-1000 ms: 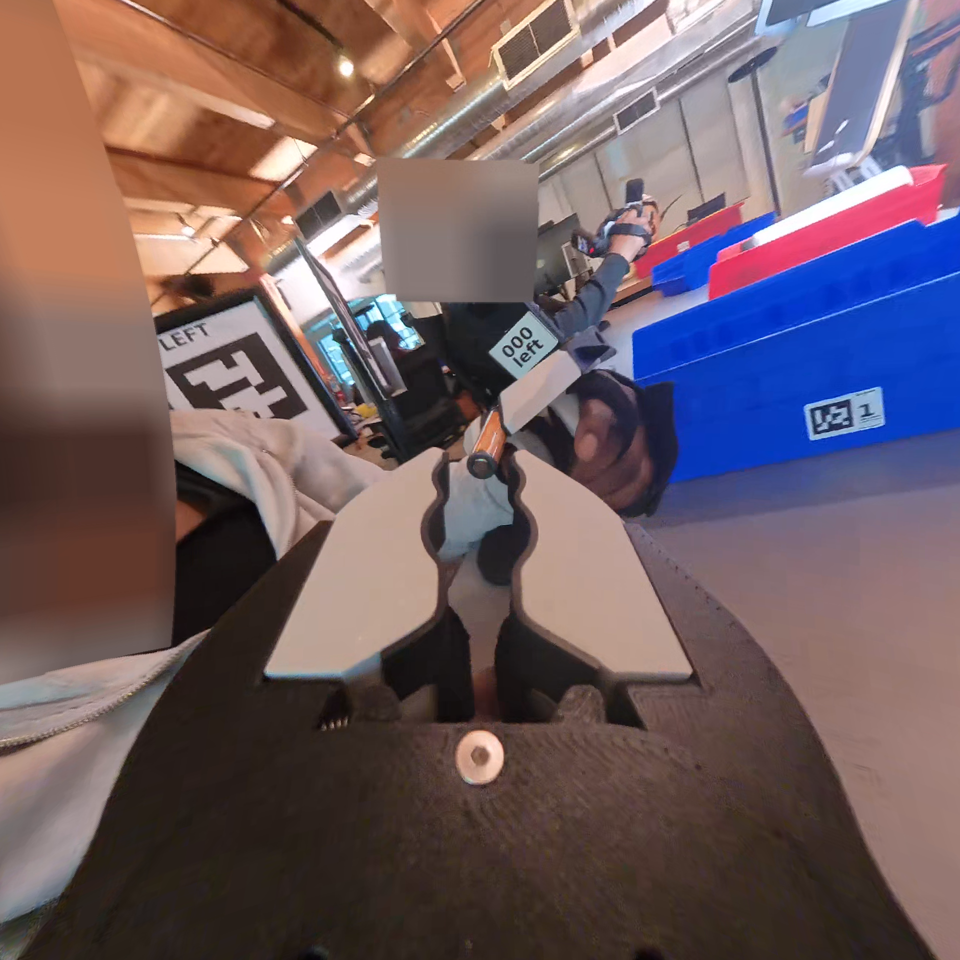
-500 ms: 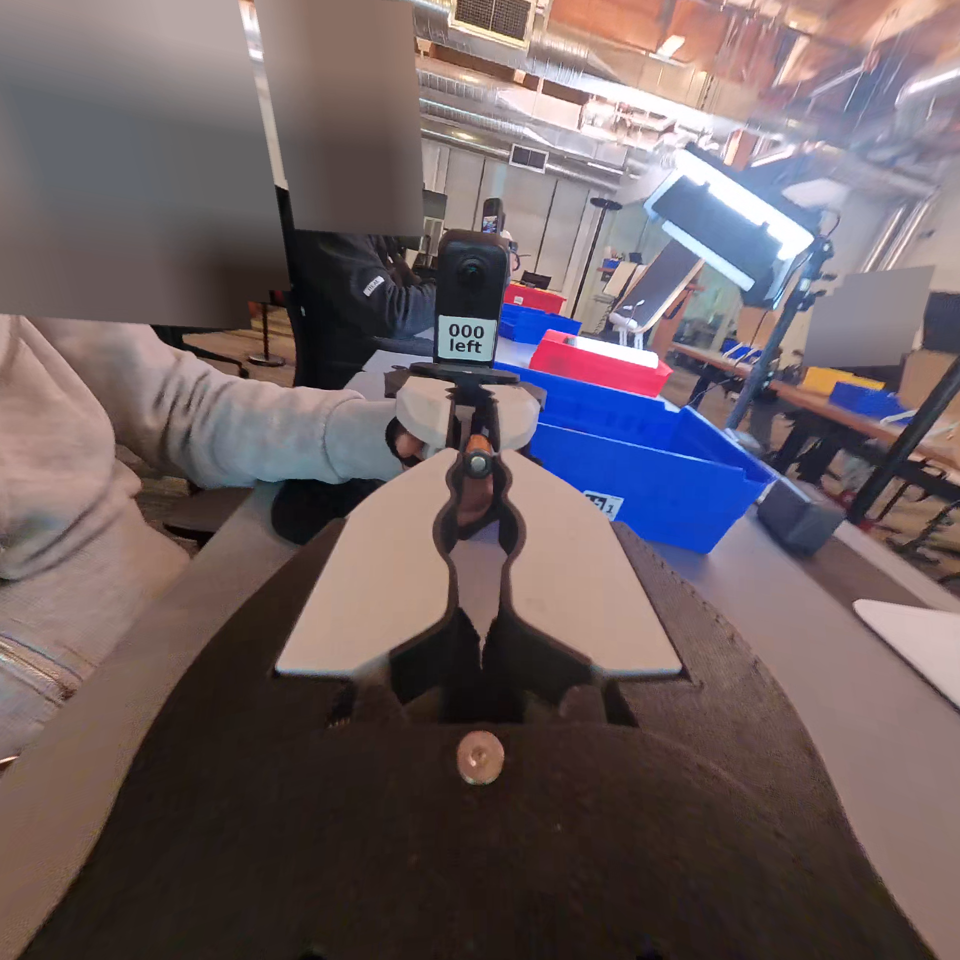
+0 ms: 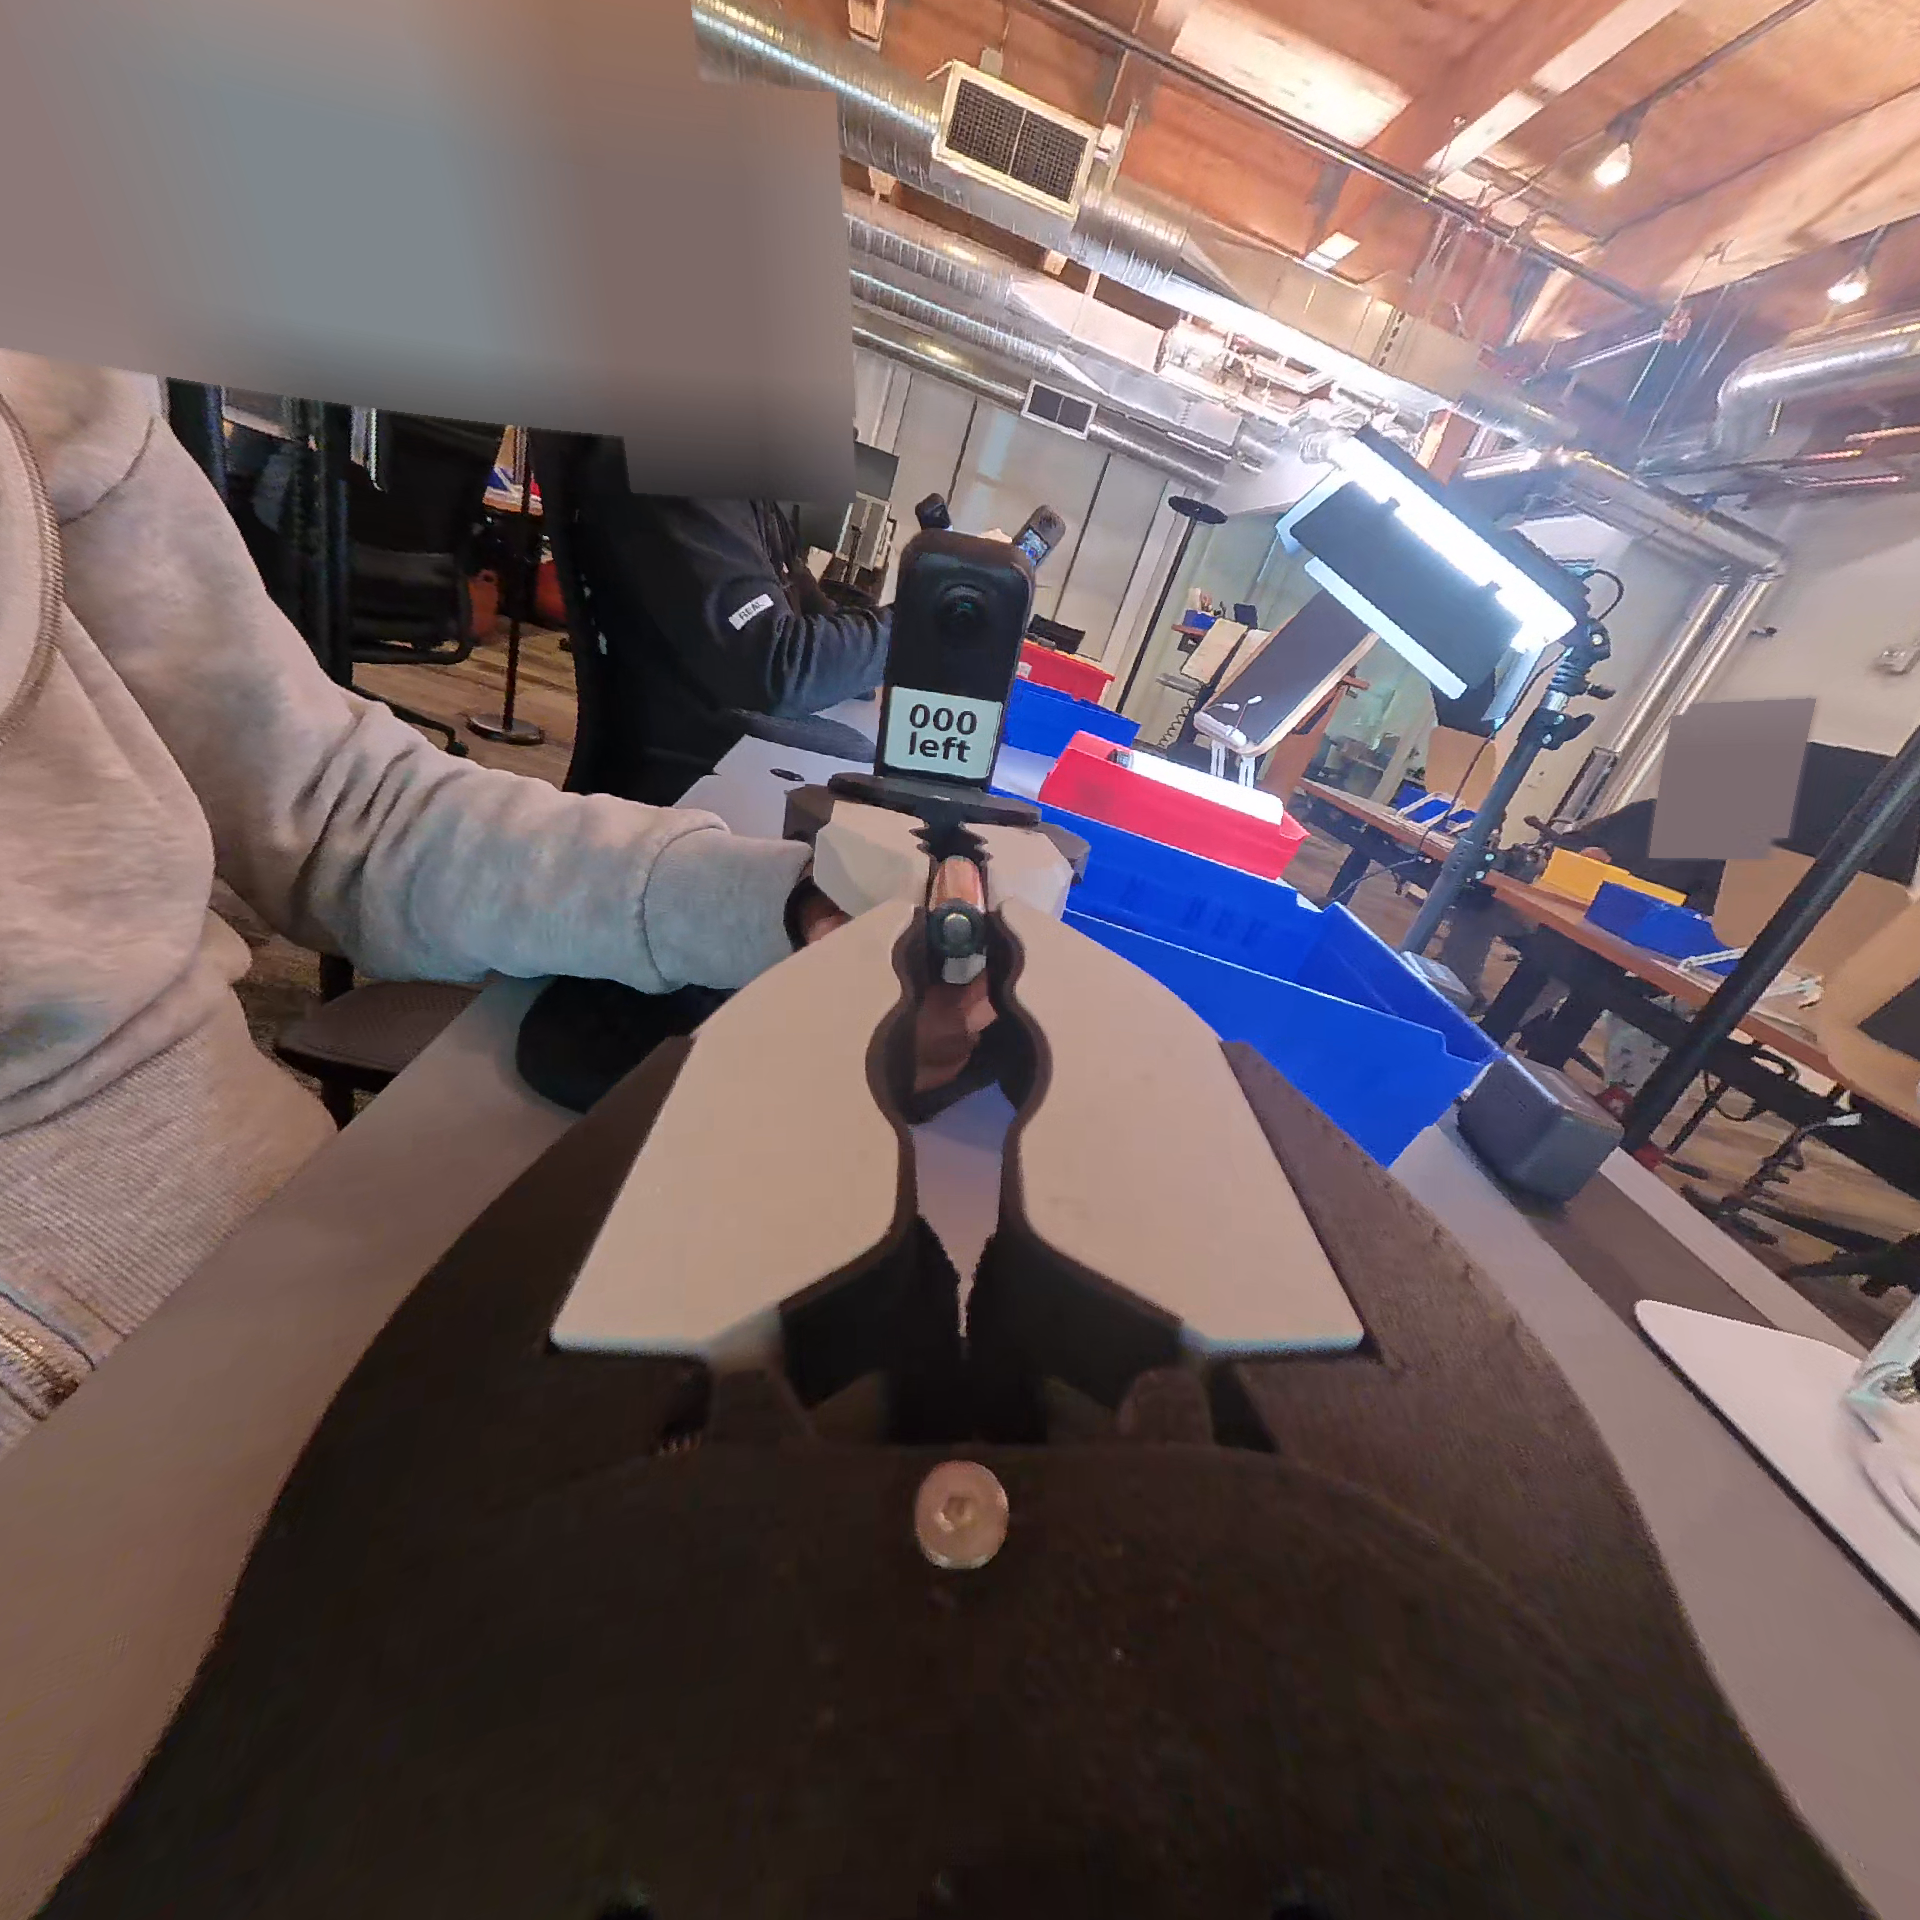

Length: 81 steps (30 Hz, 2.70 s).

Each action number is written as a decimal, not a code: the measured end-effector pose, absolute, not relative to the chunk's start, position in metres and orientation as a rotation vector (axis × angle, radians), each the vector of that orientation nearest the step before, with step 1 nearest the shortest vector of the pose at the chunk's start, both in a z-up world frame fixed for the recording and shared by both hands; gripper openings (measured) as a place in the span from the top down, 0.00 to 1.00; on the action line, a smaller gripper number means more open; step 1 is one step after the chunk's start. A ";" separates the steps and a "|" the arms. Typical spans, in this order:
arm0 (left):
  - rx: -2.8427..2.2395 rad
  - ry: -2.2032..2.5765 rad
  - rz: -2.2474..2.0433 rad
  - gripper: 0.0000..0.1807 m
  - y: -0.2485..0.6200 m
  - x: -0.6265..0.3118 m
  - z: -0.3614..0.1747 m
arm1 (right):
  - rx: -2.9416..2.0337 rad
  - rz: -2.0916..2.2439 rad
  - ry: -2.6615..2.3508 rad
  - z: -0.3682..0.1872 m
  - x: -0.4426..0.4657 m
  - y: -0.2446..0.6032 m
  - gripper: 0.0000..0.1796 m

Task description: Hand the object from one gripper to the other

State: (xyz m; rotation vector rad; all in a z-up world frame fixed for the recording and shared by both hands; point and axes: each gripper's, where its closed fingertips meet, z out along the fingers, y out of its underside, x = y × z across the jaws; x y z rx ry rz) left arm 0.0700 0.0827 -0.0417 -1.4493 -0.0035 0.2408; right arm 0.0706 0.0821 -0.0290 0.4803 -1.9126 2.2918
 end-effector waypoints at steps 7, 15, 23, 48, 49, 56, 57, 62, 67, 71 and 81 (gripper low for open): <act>-1.442 -0.035 0.196 0.91 0.082 0.070 -0.041 | 0.501 2.231 -1.917 -0.031 0.070 0.082 0.94; -1.454 -0.023 0.196 0.95 0.082 0.070 -0.042 | 0.530 2.195 -1.895 -0.031 0.070 0.082 0.94; -1.478 -0.071 0.095 0.90 0.084 0.071 -0.047 | 0.608 2.052 -1.830 -0.035 0.071 0.080 0.94; -1.531 0.056 0.433 0.94 0.085 0.065 -0.050 | 0.082 2.598 -2.419 -0.044 0.067 0.078 0.94; -1.534 0.050 0.435 0.94 0.085 0.064 -0.051 | 0.085 2.584 -2.412 -0.045 0.066 0.078 0.94; -1.514 -0.034 0.257 0.88 0.086 0.066 -0.050 | 0.393 2.241 -2.167 -0.052 0.063 0.076 0.94; -1.512 -0.040 0.231 0.88 0.086 0.067 -0.050 | 0.455 2.204 -2.105 -0.051 0.065 0.076 0.94; -1.511 -0.057 0.170 0.92 0.086 0.069 -0.051 | 0.529 2.126 -1.983 -0.047 0.066 0.075 0.94; -1.503 -0.056 0.160 0.94 0.085 0.069 -0.050 | 0.551 2.089 -1.961 -0.047 0.066 0.075 0.94; -1.501 -0.018 0.245 0.94 0.085 0.068 -0.049 | 0.461 2.152 -2.014 -0.046 0.063 0.075 0.92; -1.538 0.064 0.428 0.94 0.086 0.066 -0.052 | -0.082 2.691 -2.567 -0.048 0.066 0.077 0.87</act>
